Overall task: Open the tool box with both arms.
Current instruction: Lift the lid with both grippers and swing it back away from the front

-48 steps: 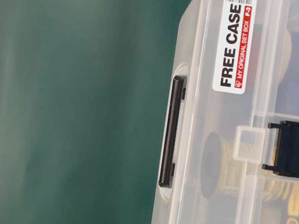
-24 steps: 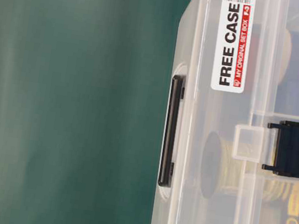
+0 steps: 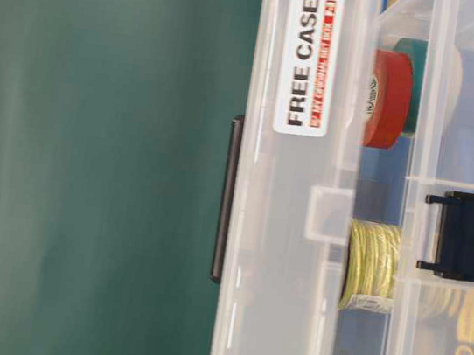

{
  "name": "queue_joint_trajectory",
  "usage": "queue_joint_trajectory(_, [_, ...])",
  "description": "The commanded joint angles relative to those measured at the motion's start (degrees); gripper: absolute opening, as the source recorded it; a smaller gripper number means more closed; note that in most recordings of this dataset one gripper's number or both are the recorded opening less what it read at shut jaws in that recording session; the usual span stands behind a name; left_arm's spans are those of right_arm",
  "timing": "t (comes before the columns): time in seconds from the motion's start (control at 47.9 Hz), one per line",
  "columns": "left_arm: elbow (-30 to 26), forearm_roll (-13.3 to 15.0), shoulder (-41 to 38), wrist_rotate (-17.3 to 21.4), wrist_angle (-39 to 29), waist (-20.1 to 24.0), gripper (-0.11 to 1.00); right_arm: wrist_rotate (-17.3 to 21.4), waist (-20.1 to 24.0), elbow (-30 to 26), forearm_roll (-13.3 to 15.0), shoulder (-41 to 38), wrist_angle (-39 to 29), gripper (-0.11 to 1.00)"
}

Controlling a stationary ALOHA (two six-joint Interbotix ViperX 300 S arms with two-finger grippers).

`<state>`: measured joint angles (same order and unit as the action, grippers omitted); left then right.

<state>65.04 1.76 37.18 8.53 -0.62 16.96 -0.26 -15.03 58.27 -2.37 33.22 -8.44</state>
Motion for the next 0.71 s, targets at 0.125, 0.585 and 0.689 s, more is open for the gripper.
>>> queue_joint_trajectory(0.125, [-2.20,0.26,1.93,-0.62,4.57,0.35,0.86,0.18,-0.62,-3.60,-0.26,2.72,1.41,0.85])
queue_joint_trajectory(0.585, [-2.29,0.26,1.93,0.09,8.00,4.83,0.86,0.18,-5.71,-3.69,-0.26,3.34,4.13,0.85])
queue_joint_trajectory(0.689, [-2.29,0.26,1.85,0.26,9.23,6.33,0.86,0.18,-6.94,-3.69,-0.26,3.34,4.75,0.85])
